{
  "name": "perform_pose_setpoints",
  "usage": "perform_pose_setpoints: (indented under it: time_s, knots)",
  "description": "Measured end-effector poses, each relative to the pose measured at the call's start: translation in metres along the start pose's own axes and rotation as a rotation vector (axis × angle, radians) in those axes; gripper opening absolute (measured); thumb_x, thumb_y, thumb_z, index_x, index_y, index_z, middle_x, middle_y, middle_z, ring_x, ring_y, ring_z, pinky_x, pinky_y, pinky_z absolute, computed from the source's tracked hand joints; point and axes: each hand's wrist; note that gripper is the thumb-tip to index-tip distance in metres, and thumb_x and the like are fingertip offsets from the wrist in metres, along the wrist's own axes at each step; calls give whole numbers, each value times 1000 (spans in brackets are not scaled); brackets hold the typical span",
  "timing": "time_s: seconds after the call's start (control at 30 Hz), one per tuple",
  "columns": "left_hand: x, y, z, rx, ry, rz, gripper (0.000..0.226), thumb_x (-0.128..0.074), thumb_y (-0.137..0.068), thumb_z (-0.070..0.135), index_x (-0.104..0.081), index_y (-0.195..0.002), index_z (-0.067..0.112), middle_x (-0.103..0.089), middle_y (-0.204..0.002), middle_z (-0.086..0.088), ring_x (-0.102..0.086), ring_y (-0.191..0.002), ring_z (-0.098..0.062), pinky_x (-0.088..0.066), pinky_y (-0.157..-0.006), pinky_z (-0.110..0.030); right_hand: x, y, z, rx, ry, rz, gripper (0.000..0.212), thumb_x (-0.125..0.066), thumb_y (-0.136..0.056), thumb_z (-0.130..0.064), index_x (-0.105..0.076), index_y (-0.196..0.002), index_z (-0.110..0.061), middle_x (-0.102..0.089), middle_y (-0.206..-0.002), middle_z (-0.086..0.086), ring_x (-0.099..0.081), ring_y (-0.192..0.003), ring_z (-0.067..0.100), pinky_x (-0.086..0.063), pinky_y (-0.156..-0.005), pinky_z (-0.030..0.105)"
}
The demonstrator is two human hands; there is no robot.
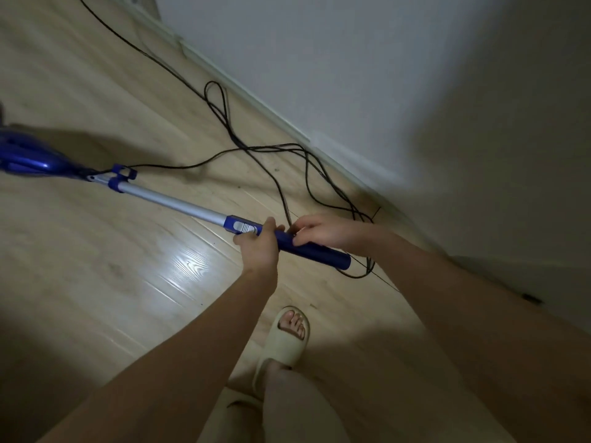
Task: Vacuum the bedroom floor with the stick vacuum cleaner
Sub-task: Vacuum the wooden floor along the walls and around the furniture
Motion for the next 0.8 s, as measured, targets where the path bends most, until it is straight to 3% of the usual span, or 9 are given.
perform_pose_setpoints:
  time_s: [0.1, 0.2, 0.27, 0.4, 0.53, 0.8]
  knots:
    - [22, 31, 17, -7, 36, -21, 46, -57, -94, 12, -37, -134, 4, -63, -90, -6, -64, -84, -15, -46, -101, -42, -21, 13, -29, 6, 198, -22, 32, -68, -85, -30, -54, -113, -20, -59, -102, -1, -60, -92, 19, -47, -78, 29]
    - [47, 63, 42, -54, 97, -41, 38, -60, -92, 9, -44, -125, 2, -64, -93, -11, -64, -85, -18, -51, -92, -39, -45, 29, -60, 8, 205, 36, 27, -72, -83, -27, -55, -101, -19, -60, -85, -2, -61, -78, 17, -45, -69, 27]
    - [66, 85, 64, -81, 147, -63, 27, -59, -91, 6, -48, -115, 2, -63, -90, -13, -64, -83, -20, -54, -81, -34, -55, 46, -82, 2, 138, 30, 25, -70, -84, -27, -56, -100, -15, -63, -77, 0, -63, -67, 15, -51, -66, 28]
    - [100, 132, 101, -124, 204, -72, 13, -59, -89, 3, -54, -101, 0, -63, -81, -12, -63, -77, -20, -54, -77, -32, -71, 92, -134, 37, 103, 37, 29, -67, -85, -37, -56, -100, -14, -64, -75, 7, -61, -57, 18, -55, -65, 33]
    - [130, 176, 122, -163, 171, -63, 24, -63, -87, 7, -55, -107, -3, -64, -73, -10, -63, -64, -15, -54, -58, -24, -93, 148, -175, 106, 48, 62, 38, -58, -89, -50, -55, -94, -12, -60, -70, 6, -57, -55, 19, -51, -59, 33]
    - [179, 278, 110, -135, 191, -185, 11, -63, -87, 4, -58, -92, -5, -63, -72, -12, -61, -67, -21, -53, -66, -30, -154, 264, -193, 157, 52, 179, 43, -44, -96, -53, -51, -89, -11, -58, -70, 7, -52, -48, 15, -47, -49, 27]
Point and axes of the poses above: each hand's wrist, its own y-axis away from the middle knuckle, its own x-axis out of the back of the hand, z = x × y
